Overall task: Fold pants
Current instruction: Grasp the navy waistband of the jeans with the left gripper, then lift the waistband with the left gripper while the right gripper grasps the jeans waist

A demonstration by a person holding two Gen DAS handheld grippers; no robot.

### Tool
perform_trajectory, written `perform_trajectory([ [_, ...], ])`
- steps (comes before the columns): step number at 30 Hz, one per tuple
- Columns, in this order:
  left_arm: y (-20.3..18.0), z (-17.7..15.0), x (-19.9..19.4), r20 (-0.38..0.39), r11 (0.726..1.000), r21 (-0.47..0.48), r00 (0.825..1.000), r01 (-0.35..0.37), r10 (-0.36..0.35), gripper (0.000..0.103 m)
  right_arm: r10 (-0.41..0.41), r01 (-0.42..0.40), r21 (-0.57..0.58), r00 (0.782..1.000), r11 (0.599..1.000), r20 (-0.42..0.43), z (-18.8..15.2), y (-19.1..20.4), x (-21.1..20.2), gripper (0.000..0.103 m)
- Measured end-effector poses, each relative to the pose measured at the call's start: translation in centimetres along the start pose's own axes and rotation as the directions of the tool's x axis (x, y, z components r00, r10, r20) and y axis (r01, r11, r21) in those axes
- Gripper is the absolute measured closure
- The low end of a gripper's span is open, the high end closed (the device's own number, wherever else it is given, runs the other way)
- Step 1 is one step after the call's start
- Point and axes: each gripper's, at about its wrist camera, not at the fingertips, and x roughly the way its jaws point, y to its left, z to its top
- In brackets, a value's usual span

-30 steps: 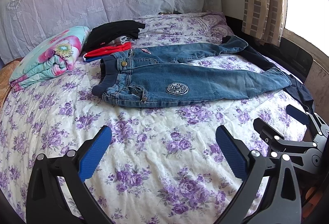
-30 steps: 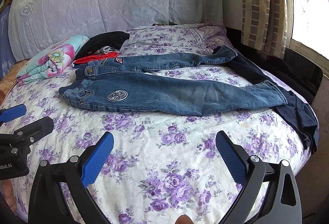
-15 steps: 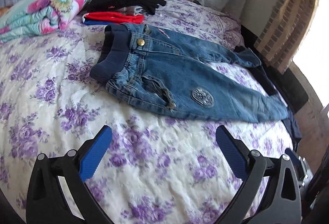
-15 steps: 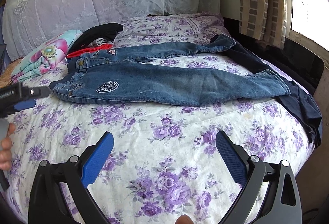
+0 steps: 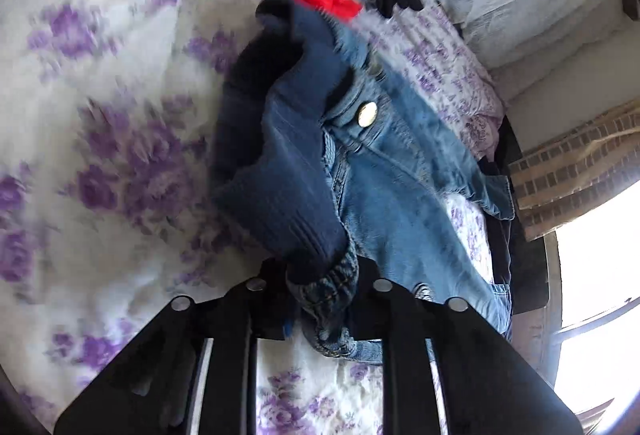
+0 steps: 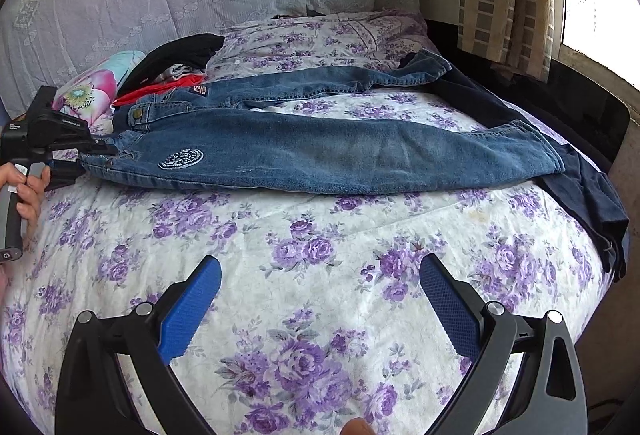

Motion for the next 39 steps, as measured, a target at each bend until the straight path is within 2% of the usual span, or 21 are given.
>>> perform_trajectory([
  [2, -0.8, -0.4, -3.4, 0.07, 0.997, 0.067, 0.997, 0.024, -0.029, 0.089, -0.001, 0.001, -0.009, 1.0, 1.0, 0.006, 0.1, 0.0, -0.2, 0.003],
  [5, -0.6, -2.6, -8.6, 0.125, 0.99, 0.122, 0.988, 0.075, -0.09, 0.089, -0.003, 0.003, -0.016, 1.0, 1.0, 0.016, 0.2, 0.1, -0.7, 0.003],
  [7, 0.6, -4.8, -12.0, 0.173, 0.987, 0.155, 0.983, 0.041, -0.068, 0.089, 0.004, -0.004, -0.01, 1.0, 1.0, 0.019, 0.4, 0.1, -0.8, 0.003],
  [9, 3.0, -7.5, -15.0, 0.205, 0.99, 0.14, 0.978, -0.004, -0.025, 0.088, 0.022, -0.021, -0.01, 0.999, 1.0, 0.023, 0.7, 0.3, -0.9, 0.003],
  [14, 11.0, -14.6, -18.7, 0.189, 0.999, -0.037, 0.982, -0.017, 0.024, 0.082, 0.063, -0.061, -0.052, 0.997, 0.997, 0.045, 1.2, 2.3, -1.4, 0.003],
  [17, 11.4, -17.1, -19.9, 0.199, 0.997, 0.019, 0.977, -0.08, 0.075, 0.076, 0.083, -0.08, -0.084, 0.996, 0.993, 0.034, 1.7, 3.8, -0.9, 0.003],
  [18, 10.7, -17.2, -20.8, 0.213, 0.99, 0.044, 0.97, -0.134, 0.121, 0.069, 0.089, -0.086, -0.091, 0.996, 0.992, 0.029, 1.8, 4.2, -0.7, 0.003],
  [19, 10.1, -17.2, -22.1, 0.247, 0.978, 0.066, 0.953, -0.2, 0.178, 0.057, 0.097, -0.094, -0.098, 0.995, 0.991, 0.025, 2.0, 4.9, -0.5, 0.003],
  [20, 9.3, -16.9, -23.8, 0.303, 0.961, 0.085, 0.926, -0.262, 0.226, 0.05, 0.106, -0.103, -0.101, 0.994, 0.989, 0.022, 2.1, 5.3, -0.5, 0.003],
  [21, 8.6, -16.4, -25.6, 0.362, 0.952, 0.09, 0.9, -0.291, 0.242, 0.04, 0.119, -0.116, -0.105, 0.993, 0.988, 0.023, 2.2, 5.8, -0.5, 0.003],
  [23, 7.8, -14.4, -28.0, 0.419, 0.951, 0.104, 0.88, -0.291, 0.223, 0.029, 0.159, -0.155, -0.125, 0.987, 0.98, 0.021, 2.4, 7.1, -0.5, 0.003],
  [25, 7.2, -11.7, -28.3, 0.406, 0.946, 0.141, 0.889, -0.291, 0.212, 0.027, 0.197, -0.193, -0.149, 0.98, 0.97, 0.016, 2.8, 8.6, -0.5, 0.003],
  [27, 6.9, -8.3, -26.9, 0.355, 0.943, 0.203, 0.917, -0.263, 0.18, 0.025, 0.237, -0.23, -0.179, 0.972, 0.956, 0.013, 3.3, 10.5, -0.7, 0.003],
  [30, 8.7, -3.6, -22.5, 0.214, 0.96, 0.204, 0.966, -0.19, 0.145, 0.025, 0.307, -0.295, -0.245, 0.952, 0.923, 0.01, 3.5, 13.5, -1.5, 0.003],
  [31, 9.6, -1.6, -19.9, 0.131, 0.974, 0.18, 0.985, -0.138, 0.116, 0.025, 0.341, -0.326, -0.28, 0.94, 0.903, 0.005, 3.4, 14.8, -1.9, 0.003],
  [32, 10.5, -0.8, -18.2, 0.073, 0.982, 0.153, 0.993, -0.106, 0.096, 0.025, 0.373, -0.355, -0.314, 0.928, 0.881, -0.001, 3.2, 15.7, -2.5, 0.003],
  [34, 12.3, 0.7, -14.6, -0.05, 0.994, 0.1, 0.997, -0.046, 0.051, 0.025, 0.457, -0.427, -0.403, 0.889, 0.809, -0.026, 2.3, 18.3, -3.5, 0.003],
  [35, 13.1, 1.0, -12.7, -0.119, 0.998, 0.067, 0.993, 0.013, -0.005, 0.025, 0.493, -0.459, -0.449, 0.869, 0.767, -0.046, 1.8, 19.6, -3.9, 0.003],
  [37, 14.1, 1.6, -10.8, -0.167, 0.997, 0.024, 0.983, 0.078, -0.073, 0.027, 0.546, -0.498, -0.545, 0.833, 0.675, -0.084, 0.5, 22.4, -4.6, 0.003],
  [38, 14.2, 2.1, -10.7, -0.149, 0.996, 0.031, 0.986, 0.085, -0.08, 0.034, 0.568, -0.505, -0.6, 0.817, 0.621, -0.099, -0.4, 24.0, -5.1, 0.003],
  [39, 14.0, 2.5, -10.7, -0.131, 0.995, 0.045, 0.988, 0.089, -0.083, 0.058, 0.581, -0.502, -0.644, 0.806, 0.577, -0.109, -1.2, 25.4, -5.5, 0.003],
])
